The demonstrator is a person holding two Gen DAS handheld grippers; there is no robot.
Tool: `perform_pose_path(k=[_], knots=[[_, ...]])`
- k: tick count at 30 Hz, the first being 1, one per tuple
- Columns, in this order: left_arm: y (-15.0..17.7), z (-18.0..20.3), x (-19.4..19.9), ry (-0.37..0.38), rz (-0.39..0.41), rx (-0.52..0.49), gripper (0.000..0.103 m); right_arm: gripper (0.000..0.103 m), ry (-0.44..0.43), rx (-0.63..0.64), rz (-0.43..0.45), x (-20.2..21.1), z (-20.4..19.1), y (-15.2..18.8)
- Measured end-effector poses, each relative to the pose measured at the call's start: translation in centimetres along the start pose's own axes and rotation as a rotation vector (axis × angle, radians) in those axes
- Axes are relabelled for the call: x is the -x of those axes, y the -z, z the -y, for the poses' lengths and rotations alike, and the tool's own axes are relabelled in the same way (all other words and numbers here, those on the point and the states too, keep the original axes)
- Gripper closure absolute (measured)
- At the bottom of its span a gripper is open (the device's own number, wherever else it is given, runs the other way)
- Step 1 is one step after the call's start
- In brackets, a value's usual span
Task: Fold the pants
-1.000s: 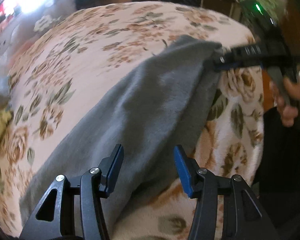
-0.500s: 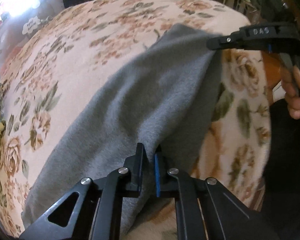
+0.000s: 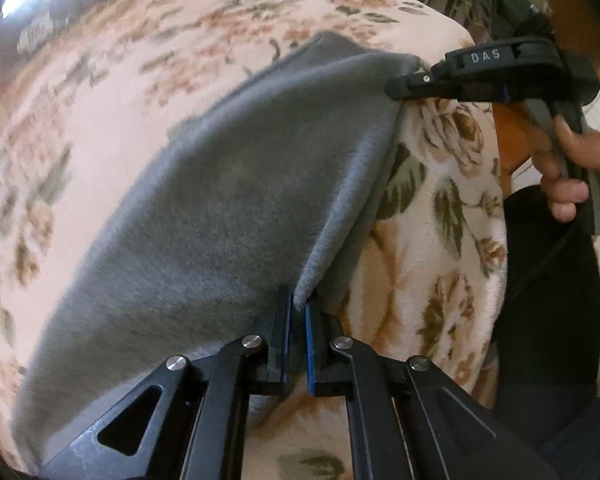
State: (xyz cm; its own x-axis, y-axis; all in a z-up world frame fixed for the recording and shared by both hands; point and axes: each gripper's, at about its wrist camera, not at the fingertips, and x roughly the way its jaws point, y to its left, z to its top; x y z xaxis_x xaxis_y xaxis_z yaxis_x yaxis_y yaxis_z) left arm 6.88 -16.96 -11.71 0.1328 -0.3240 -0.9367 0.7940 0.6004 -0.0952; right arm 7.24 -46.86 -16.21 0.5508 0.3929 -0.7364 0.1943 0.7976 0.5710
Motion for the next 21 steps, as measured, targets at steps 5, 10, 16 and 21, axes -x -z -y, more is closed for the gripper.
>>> perform_pose_path(k=[5,10,16,21], knots=[[-0.6,0.4,2.1,0.096,0.006,0.009,0.088,0.086,0.017,-0.047,0.002,0.8,0.7,0.4],[-3.8,0.5,3.7,0.102,0.047,-0.010,0.086,0.064,0.002,-0.128,0.074,2.9,2.5,0.7],[-10.2,-1.6,1.9,0.130,0.054,0.070,0.078,0.059,-0.033,-0.237,0.101,3.0,4.7,-0.2],[-14.9,-2.1,-0.9,0.142,0.020,0.074,0.068,0.054,-0.099,-0.333,0.162,3.5,6.2,-0.6]])
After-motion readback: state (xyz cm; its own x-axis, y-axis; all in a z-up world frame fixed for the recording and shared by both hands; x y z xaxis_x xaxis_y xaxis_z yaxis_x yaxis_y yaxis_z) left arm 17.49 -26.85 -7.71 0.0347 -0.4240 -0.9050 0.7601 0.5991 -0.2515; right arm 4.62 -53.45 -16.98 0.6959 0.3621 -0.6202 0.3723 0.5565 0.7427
